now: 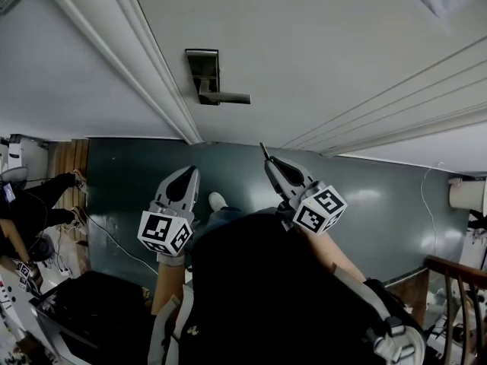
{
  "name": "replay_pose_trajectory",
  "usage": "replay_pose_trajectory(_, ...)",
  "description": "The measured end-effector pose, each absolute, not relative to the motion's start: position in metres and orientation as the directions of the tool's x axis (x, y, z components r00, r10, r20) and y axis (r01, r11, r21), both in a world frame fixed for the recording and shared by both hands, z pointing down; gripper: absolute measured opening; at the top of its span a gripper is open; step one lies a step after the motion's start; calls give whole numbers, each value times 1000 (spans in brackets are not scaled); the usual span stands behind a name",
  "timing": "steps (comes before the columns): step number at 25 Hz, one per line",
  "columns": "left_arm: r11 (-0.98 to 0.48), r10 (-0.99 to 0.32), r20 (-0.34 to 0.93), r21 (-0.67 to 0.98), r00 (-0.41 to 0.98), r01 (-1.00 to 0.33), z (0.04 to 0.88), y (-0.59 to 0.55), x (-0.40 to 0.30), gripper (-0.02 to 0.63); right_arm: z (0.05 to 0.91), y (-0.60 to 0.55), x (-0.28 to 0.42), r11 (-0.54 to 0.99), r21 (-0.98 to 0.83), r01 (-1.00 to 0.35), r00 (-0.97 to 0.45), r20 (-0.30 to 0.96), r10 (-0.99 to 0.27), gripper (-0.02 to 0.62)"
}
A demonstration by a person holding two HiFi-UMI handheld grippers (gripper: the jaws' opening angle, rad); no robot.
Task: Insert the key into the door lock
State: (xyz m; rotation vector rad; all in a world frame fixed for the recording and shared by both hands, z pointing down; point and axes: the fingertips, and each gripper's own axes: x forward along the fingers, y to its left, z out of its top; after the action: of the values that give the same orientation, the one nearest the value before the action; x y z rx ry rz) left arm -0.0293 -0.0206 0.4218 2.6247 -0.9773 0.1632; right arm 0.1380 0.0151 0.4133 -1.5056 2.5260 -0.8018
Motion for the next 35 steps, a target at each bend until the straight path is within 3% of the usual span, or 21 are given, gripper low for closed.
replay_pose_trajectory(18,-639,-651,253,326,716,-696,447,-50,-116,8,461,-63,41,289,-746,-600,-588,167,-792,34)
replay_pose_trajectory(35,-560,-696,300,341,652,-755,465,-70,-140,8,509,-128,26,144,-945,-294,-575,54,-816,34)
